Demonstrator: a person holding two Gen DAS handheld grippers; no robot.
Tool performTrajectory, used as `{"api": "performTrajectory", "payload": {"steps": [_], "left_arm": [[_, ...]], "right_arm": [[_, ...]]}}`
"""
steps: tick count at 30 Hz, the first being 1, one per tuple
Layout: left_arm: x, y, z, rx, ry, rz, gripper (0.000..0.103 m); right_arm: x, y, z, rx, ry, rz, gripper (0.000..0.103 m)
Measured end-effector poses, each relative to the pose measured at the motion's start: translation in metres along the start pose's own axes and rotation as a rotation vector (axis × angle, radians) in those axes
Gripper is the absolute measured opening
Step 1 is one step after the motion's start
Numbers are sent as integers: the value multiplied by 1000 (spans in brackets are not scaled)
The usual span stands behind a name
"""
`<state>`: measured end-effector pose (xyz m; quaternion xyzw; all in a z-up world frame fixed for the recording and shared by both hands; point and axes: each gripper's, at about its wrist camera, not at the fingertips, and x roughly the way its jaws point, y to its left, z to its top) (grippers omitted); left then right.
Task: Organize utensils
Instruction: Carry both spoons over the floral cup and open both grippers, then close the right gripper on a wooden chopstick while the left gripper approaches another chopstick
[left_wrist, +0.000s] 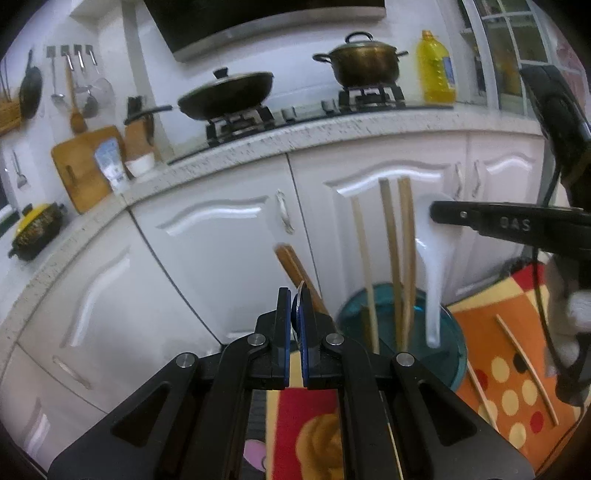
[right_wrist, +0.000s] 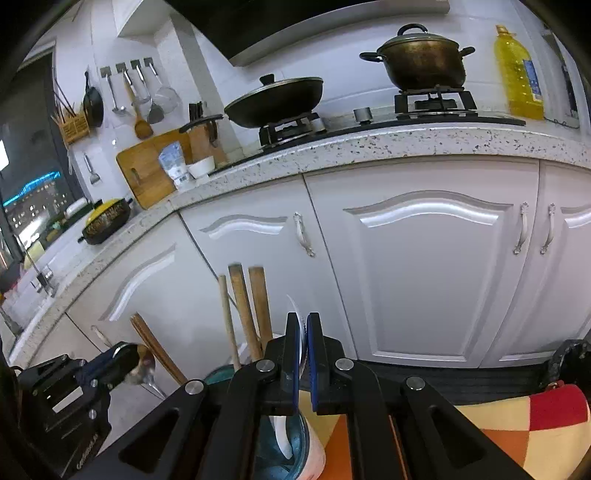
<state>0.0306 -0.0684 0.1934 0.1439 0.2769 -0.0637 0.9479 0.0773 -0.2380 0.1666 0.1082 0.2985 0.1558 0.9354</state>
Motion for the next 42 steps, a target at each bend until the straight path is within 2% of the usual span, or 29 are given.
{"api": "performTrajectory", "payload": {"steps": [6,14,16,18,19,24,27,29,32,42], "left_arm": [[10,-8,-15,-15,52,-26,3],[14,-12,-18,-53,86,-50,4],[14,-12,-17,-72,93,-67,4],[16,-10,-17,-98,112,-96,4],[16,-9,-16,-112,120,-103,5],[13,-6,-14,-139,134,-106,16],[6,-5,-12,-148,122,-112,34],[2,-5,-11,-151,112,-113,41],[-7,-5,-7,-157,99,-116,46],[-35,-4,0,-165,64,-120,46]], "right_arm": [[6,3,-23,-25,82,13,4],[13,0,-40,-18,168,34,4],[10,-3,-41,0,180,49,7],[5,-4,-41,11,184,58,22],[3,-4,-41,11,183,57,24],[-11,-4,-45,19,178,62,25],[-21,-5,-46,30,176,61,28],[-29,-5,-47,29,162,52,29],[-38,-4,-47,26,152,36,29],[-64,-3,-51,23,135,11,31]]}}
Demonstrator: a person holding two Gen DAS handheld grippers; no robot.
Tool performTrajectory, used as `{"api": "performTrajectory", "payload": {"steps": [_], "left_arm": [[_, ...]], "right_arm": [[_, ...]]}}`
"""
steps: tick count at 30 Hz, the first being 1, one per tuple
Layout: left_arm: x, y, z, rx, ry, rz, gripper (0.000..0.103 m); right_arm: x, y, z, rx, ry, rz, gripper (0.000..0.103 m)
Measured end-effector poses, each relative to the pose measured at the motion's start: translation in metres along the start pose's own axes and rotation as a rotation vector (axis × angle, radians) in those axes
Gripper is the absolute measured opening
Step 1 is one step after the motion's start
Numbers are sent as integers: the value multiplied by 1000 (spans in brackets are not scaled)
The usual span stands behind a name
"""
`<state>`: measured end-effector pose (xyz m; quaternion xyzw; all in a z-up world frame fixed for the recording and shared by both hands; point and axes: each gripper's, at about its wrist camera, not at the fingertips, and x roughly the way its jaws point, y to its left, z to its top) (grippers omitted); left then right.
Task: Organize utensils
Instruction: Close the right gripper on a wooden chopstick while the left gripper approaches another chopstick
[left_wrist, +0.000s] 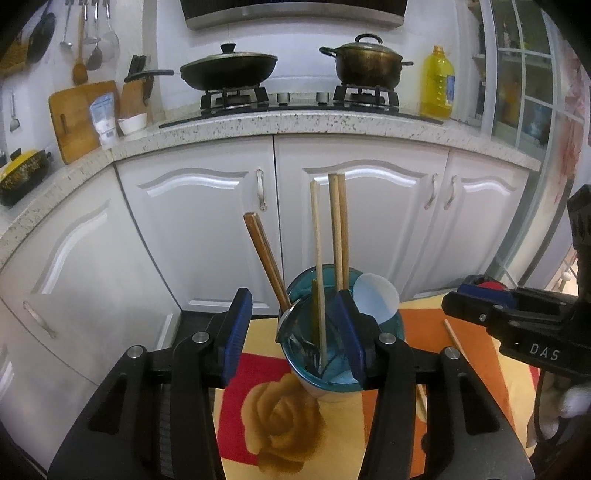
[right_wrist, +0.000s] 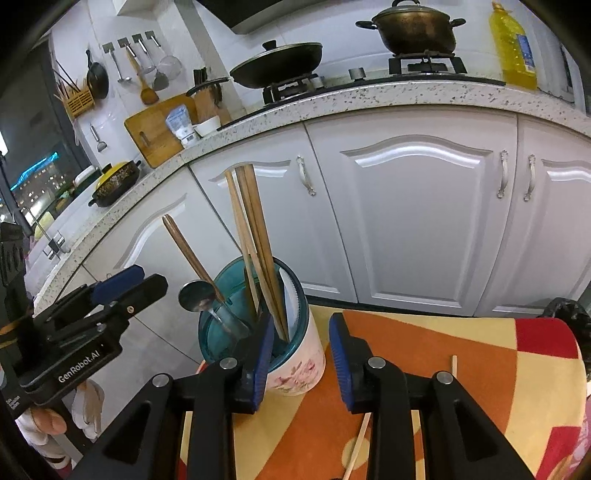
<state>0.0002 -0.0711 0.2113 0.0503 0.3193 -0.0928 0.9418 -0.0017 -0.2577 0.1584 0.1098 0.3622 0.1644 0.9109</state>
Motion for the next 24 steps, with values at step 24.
{"api": "performTrajectory", "payload": {"steps": [24], "left_arm": [[-23,-61,-39,7,98,-224,46]], "right_arm": [[-21,-99,-112,148,196,-198,38]]}}
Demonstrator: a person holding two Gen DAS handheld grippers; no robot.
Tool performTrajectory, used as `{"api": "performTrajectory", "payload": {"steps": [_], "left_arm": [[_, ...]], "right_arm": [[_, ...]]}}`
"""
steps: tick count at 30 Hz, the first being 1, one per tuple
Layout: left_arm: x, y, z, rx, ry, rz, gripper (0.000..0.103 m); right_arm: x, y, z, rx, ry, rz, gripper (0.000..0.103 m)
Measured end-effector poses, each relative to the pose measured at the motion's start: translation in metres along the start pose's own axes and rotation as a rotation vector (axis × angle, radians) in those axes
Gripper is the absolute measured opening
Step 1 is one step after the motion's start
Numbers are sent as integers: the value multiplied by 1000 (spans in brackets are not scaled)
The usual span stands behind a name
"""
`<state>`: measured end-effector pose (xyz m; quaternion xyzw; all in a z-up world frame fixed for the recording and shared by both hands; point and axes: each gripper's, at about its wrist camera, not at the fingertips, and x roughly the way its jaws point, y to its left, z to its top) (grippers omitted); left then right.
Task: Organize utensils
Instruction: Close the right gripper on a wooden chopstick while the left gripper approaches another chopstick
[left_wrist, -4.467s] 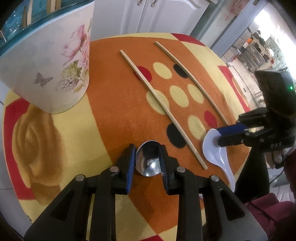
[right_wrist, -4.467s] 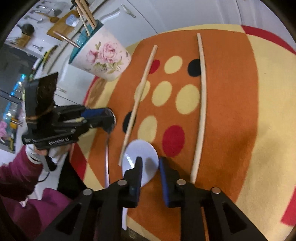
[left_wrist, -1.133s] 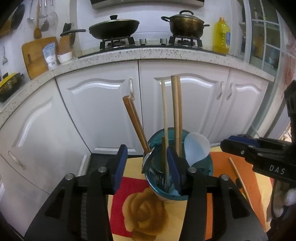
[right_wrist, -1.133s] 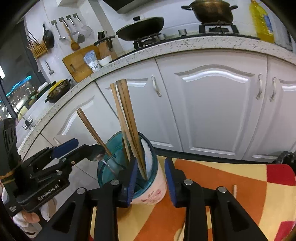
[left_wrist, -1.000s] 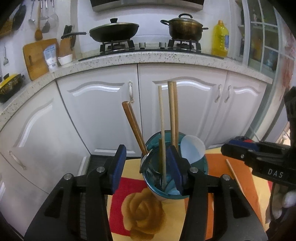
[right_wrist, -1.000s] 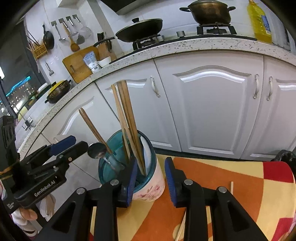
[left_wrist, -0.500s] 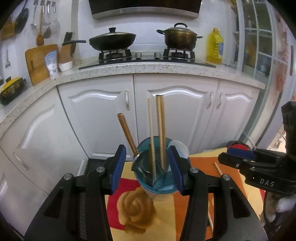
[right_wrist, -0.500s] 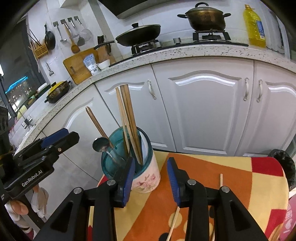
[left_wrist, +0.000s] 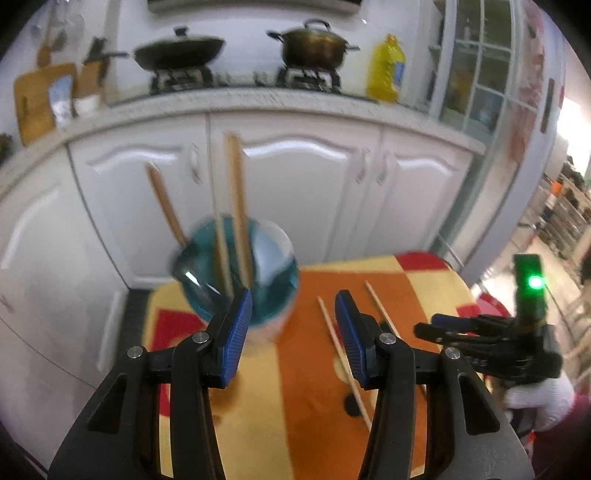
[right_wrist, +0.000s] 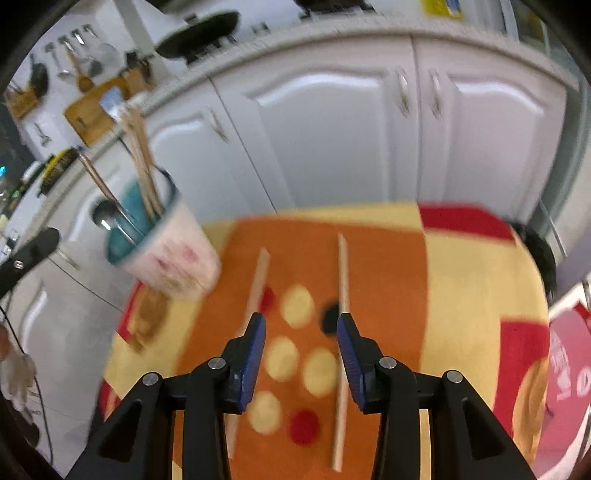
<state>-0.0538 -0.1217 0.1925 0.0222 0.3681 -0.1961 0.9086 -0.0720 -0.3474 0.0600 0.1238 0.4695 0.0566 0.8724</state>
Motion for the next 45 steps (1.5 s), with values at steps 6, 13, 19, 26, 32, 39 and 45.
{"api": "performTrajectory", "payload": {"steps": [6,13,19,26,32,39,45], "left_arm": [[51,-26,-36,19,145,-43,46],[111,-35,-61,-32,295,-54,46],[145,-42,-76,-79,358,-60,46],[149,-50,-84,-42,353,-91,7],[130,-45,-98,2,420,-138,4],[91,-36,-128,72,477,-148,4],[93,-31,-107,58,420,-121,11]], "right_arm": [[33,-21,-24,26,94,-37,30],[34,-17,-29,-10,88,-61,14],[27,-21,-43,48,107,-7,5],[9,-11,-78,60,153,45,5],[-1,4,-104,62,221,110,5],[-10,2,-78,76,154,92,19],[23,7,-32,41,127,43,19]]}}
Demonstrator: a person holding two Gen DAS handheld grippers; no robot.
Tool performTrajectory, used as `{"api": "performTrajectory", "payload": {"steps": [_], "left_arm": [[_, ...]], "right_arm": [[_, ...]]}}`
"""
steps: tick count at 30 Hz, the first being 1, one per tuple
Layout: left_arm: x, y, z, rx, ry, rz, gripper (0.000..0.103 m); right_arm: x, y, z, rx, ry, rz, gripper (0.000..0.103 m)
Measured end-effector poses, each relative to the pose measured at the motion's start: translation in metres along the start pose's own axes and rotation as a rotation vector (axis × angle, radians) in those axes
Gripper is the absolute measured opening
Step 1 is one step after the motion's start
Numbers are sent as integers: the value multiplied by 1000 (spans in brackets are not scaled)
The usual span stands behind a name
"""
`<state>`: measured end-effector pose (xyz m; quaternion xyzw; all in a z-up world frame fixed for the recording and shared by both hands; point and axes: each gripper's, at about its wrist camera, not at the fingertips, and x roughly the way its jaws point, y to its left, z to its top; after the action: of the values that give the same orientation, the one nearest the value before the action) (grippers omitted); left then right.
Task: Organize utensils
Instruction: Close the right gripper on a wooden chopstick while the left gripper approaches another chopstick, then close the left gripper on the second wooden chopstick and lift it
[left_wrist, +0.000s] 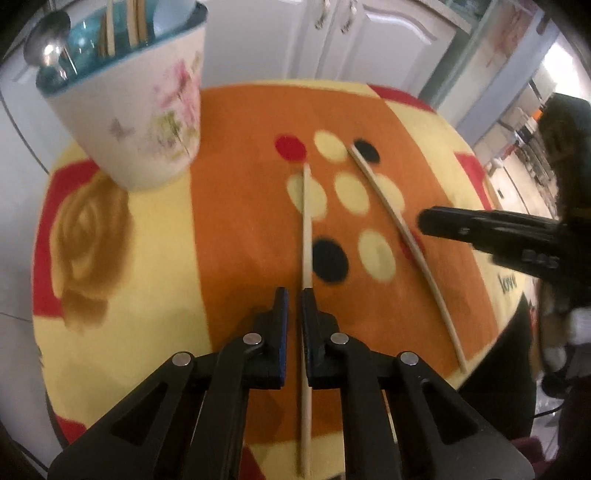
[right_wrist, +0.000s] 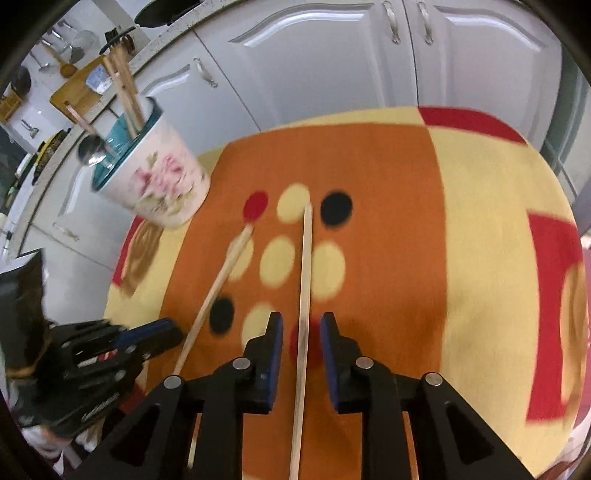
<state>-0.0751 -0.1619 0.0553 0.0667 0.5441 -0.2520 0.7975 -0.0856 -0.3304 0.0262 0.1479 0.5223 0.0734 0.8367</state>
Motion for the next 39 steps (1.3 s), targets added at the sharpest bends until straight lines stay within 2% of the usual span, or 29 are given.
{"api": "performTrajectory", "payload": {"steps": [1,3,8,12,16,19,21,23,26,28,36,39], "left_arm": [[0,1,6,-8,-8,-3,14],[4,2,17,-17,-20,-13,32],[25,-4,44,-17,0,-14,34],[42,-11,57,28,26,10,34],[53,-17,68,76,35,45,34],[58,-23,75,131,44,76,29],[59,-26,76,162,36,76,9],[57,-22,77,137,48,50,5],[44,-8,75,55,40,-24,4],[30,-1,73,24,16,-43,4],[-30,5,66,14,-96,-66,4],[-59,8,62,25,-151,-67,4]], "right_arm": [[5,0,7,0,0,-9,19],[14,3,18,0,-1,-18,19],[36,7,31,-32,32,-24,19],[36,-2,34,-35,14,-13,6],[28,-19,28,-3,18,28,6],[26,-24,27,1,21,41,6],[25,-22,27,0,20,44,6],[18,-24,26,0,10,51,6],[-3,-21,26,-3,-24,85,6],[-18,-21,24,-4,-50,102,6],[-63,0,30,-38,-147,141,5],[-63,6,31,-64,-134,121,5]]}}
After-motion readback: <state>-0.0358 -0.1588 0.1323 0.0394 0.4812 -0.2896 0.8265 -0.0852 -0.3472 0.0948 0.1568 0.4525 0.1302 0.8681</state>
